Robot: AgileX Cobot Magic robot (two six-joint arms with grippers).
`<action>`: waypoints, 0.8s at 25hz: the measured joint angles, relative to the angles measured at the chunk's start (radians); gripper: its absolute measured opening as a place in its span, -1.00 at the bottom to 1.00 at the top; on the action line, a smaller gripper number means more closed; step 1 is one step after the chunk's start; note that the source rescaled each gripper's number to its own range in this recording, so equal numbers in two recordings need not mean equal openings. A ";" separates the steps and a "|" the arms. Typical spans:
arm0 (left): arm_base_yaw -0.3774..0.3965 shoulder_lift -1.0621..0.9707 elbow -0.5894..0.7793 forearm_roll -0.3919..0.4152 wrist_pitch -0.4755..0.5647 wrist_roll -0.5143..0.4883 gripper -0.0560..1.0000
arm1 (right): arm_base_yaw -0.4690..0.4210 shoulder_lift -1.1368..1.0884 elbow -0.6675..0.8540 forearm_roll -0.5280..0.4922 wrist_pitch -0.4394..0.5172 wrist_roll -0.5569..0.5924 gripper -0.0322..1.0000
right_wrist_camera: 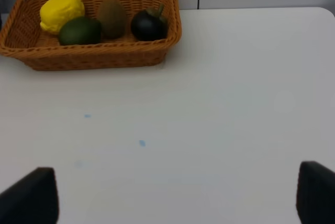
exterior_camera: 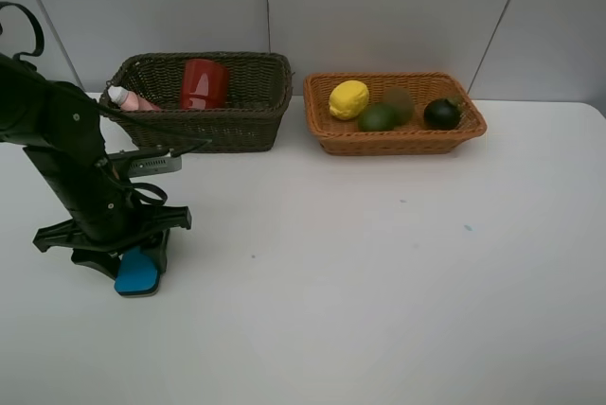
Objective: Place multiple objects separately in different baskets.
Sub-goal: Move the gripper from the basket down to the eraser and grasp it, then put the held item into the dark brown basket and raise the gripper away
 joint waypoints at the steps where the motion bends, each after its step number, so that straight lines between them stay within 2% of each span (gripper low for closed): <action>1: 0.000 -0.016 0.000 -0.004 0.005 0.000 0.34 | 0.000 0.000 0.000 0.000 0.000 0.000 1.00; 7: 0.000 -0.196 -0.005 -0.020 0.013 0.000 0.34 | 0.000 0.000 0.000 0.000 0.000 0.000 1.00; 10: 0.000 -0.283 -0.051 -0.018 0.058 0.001 0.34 | 0.000 0.000 0.000 0.000 0.000 0.000 1.00; 15: 0.000 -0.324 -0.242 0.028 0.207 0.002 0.34 | 0.000 0.000 0.000 0.000 0.000 0.000 1.00; 20: 0.000 -0.324 -0.454 0.103 0.272 0.006 0.34 | 0.000 0.000 0.000 0.000 0.000 0.000 1.00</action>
